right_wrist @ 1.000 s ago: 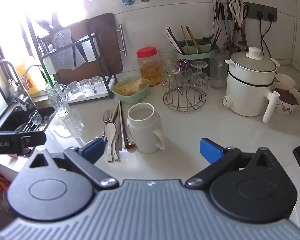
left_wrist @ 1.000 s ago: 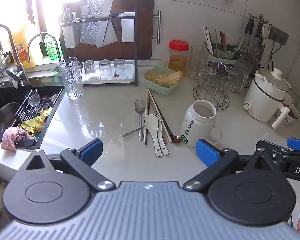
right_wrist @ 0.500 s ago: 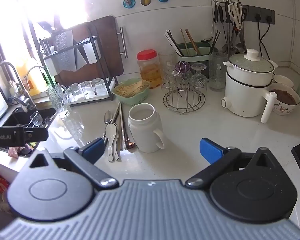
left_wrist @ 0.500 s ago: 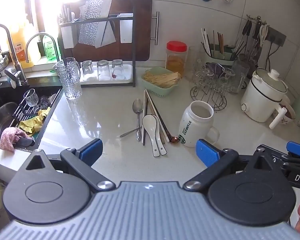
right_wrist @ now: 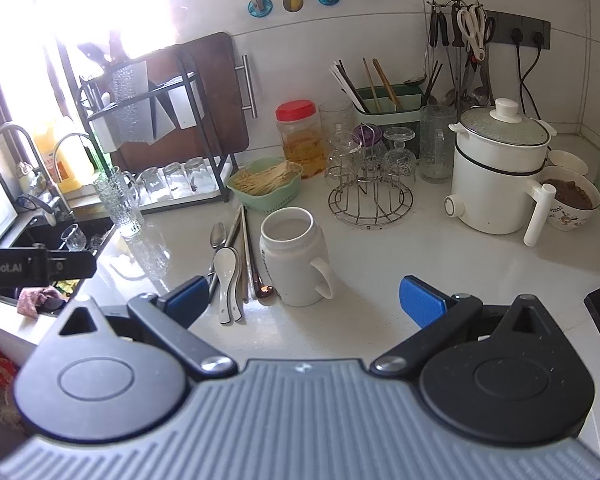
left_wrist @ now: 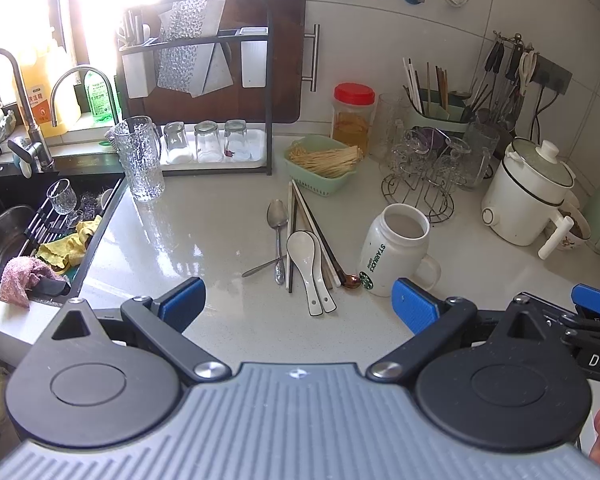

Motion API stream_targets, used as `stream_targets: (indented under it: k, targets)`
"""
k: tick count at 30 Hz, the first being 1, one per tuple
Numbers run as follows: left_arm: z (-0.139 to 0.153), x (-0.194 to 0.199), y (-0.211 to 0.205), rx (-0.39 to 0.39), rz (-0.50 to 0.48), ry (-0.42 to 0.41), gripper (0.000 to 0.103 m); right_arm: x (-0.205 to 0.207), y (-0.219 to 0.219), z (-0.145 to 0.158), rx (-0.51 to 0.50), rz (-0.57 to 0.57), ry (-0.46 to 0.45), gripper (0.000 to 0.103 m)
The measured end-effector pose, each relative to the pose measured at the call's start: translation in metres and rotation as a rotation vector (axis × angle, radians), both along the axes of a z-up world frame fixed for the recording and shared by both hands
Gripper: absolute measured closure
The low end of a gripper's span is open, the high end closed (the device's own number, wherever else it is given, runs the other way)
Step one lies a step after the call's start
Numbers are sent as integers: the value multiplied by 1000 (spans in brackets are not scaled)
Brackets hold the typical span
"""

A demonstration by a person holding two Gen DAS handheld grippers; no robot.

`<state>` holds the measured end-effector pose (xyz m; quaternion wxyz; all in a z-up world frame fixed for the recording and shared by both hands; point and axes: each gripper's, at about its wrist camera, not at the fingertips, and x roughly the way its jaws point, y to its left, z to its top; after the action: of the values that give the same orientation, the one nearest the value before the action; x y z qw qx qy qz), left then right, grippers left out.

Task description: Organize utensils

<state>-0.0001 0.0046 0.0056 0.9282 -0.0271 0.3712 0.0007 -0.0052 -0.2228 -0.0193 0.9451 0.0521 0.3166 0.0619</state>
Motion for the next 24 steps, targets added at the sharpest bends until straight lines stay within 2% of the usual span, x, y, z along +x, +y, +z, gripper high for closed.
stream_targets:
  k: [9, 13, 17, 20, 24]
  targets:
    - [0, 2, 3, 6, -11, 1, 2, 0, 2, -3, -3, 10, -2, 0]
    - [0, 3, 8, -31, -1, 12, 2, -1, 2, -2, -1, 10, -5, 0]
    - [1, 4, 9, -18, 8, 16, 2, -1, 2, -3, -6, 13, -3, 0]
    - [4, 3, 10, -48, 1, 9, 2, -1, 2, -3, -9, 16, -6, 0]
    - [4, 3, 7, -33, 0, 10, 2, -1, 1, -3, -9, 16, -5, 0]
